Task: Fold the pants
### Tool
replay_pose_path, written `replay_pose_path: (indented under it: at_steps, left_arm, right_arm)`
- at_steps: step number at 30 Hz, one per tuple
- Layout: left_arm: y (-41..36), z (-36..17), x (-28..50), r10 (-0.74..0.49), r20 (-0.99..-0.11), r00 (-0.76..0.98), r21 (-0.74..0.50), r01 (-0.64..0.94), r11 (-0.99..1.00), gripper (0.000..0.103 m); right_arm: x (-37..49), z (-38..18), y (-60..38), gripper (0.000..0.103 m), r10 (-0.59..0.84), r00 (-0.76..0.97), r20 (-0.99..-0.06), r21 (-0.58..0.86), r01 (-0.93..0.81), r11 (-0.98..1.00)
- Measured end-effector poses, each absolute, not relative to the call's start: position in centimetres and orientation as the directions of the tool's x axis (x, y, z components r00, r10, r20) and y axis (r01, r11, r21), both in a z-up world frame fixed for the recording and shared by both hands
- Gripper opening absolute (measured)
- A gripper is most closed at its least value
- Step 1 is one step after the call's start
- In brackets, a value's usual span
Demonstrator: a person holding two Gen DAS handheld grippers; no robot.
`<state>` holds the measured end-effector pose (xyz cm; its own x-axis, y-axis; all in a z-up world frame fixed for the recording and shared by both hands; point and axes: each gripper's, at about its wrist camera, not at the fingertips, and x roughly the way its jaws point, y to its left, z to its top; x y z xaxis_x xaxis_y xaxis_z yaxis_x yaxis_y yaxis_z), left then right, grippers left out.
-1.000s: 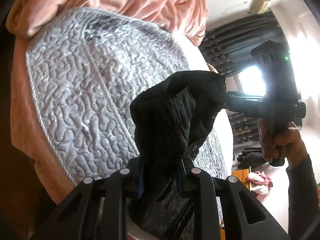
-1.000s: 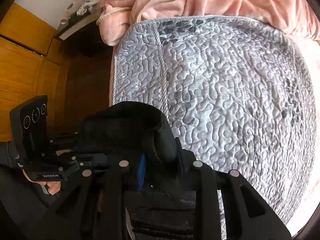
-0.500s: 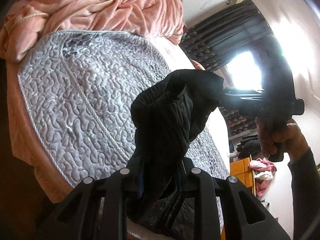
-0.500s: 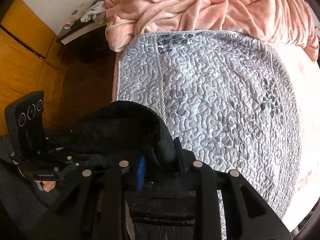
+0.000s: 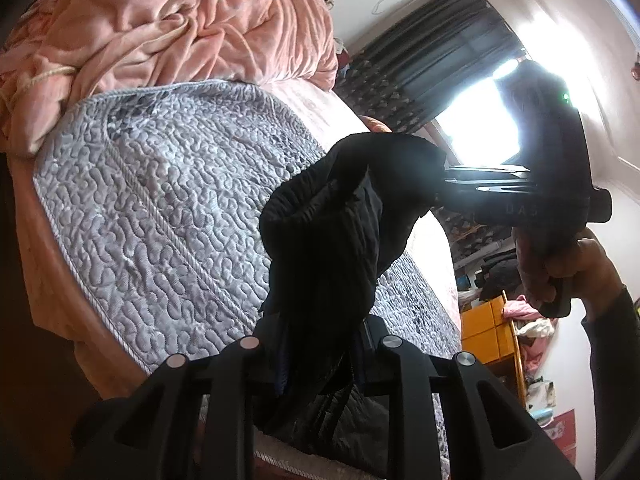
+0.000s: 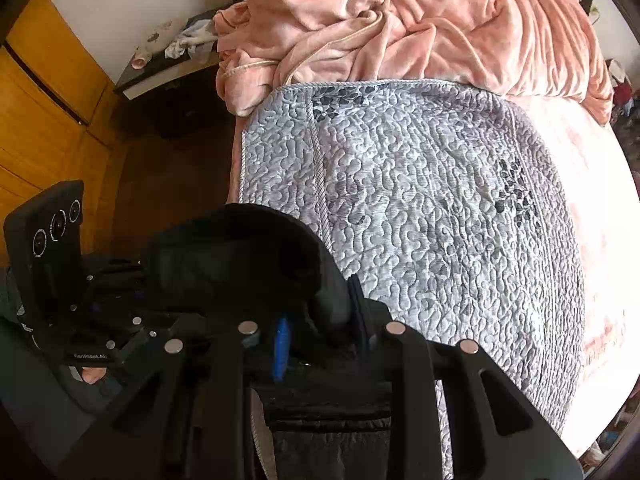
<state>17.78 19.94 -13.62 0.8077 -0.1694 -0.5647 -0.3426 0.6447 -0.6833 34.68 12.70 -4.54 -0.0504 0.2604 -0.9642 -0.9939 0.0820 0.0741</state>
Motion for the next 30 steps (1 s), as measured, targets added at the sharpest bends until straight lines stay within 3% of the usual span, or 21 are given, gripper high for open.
replay_pose_path:
  at_steps: [30]
  left_arm:
    - [11.4, -8.7, 17.8, -0.193, -0.565, 0.802, -0.559, -0.2, 0.804, 0.024]
  right_arm:
    - [32.9, 0.3, 0.9, 0.025, 0.356, 0.072, -0.932, 0.001, -0.98, 0.201]
